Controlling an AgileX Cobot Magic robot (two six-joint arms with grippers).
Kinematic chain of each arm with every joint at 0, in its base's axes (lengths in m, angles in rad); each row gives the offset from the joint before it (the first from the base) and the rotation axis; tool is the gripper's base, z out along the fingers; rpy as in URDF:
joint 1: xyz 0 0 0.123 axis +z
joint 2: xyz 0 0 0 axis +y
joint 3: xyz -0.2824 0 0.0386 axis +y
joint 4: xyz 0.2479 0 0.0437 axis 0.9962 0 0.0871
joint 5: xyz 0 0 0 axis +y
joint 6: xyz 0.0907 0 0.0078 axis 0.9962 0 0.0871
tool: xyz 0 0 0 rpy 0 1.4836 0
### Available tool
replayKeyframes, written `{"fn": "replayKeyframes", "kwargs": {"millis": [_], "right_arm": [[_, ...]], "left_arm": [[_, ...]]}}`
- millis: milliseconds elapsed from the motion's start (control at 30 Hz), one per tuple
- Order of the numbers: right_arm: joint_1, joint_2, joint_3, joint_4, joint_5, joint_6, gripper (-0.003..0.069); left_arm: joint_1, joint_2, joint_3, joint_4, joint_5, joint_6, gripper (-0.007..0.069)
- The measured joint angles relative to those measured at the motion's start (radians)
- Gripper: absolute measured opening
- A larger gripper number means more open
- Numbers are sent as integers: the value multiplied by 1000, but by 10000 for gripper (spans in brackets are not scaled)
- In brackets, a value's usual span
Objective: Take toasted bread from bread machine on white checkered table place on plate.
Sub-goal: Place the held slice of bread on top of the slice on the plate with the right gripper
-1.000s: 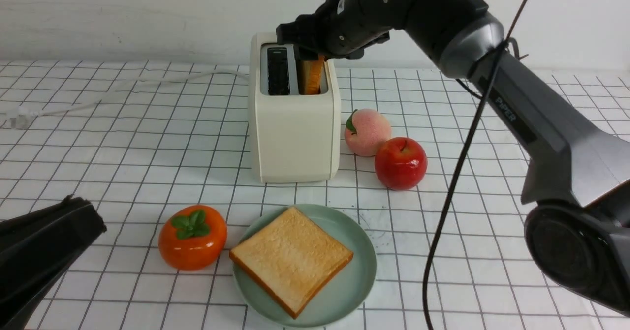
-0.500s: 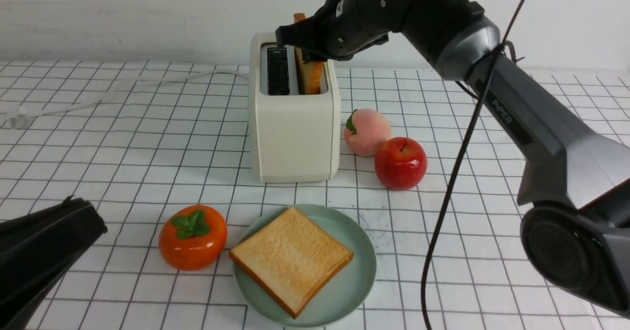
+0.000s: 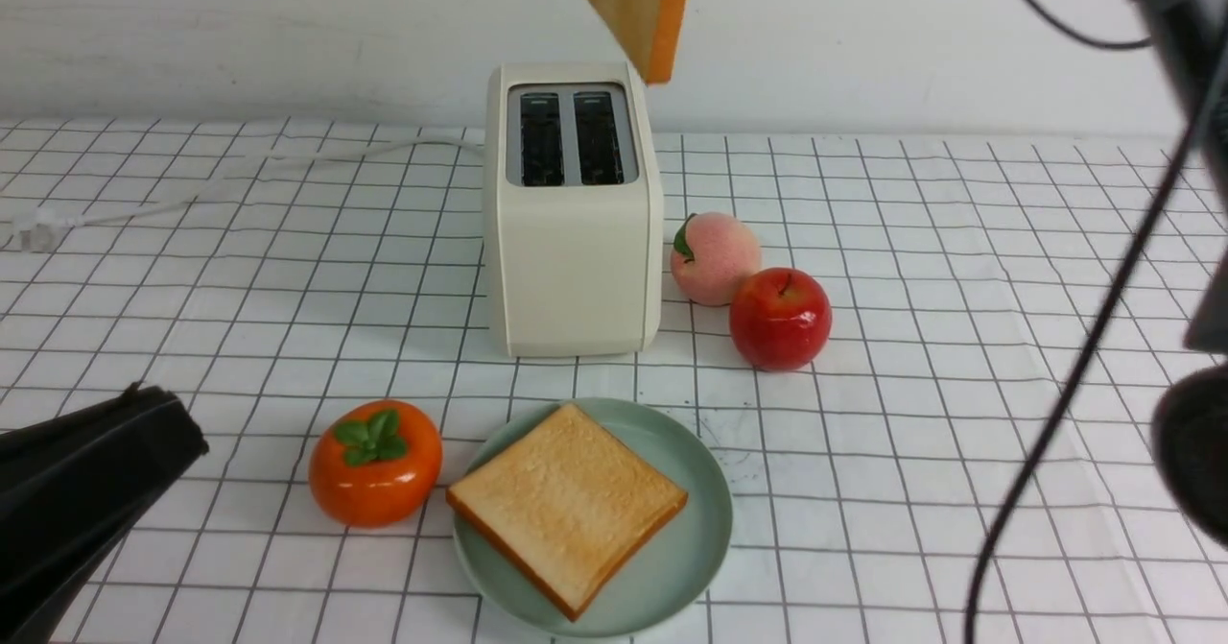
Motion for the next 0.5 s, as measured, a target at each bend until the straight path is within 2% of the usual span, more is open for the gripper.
{"fn": "replayKeyframes", "kwargs": {"millis": [167,233,267,367,400,433,500], "right_arm": [[0,-151,97,66,0,-27,108],[0,-284,281,103,0,-66,108],[0,-284,298,104,0,-69,108],[0,-502,664,86,-2,-98,108],[0,-515,689,84,-2,-98,108],[0,-627,914,76,-2,-96,108],[0,-730,1137,90,-18,-92,108]], "left_arm": [[0,0,0,0,0,1,0],[0,0,0,0,1,1,2],[0,0,0,0,1,1,2],[0,0,0,0,1,1,4],[0,0,0,0,0,1,4],[0,0,0,0,0,1,5],[0,0,0,0,0,1,5]]}}
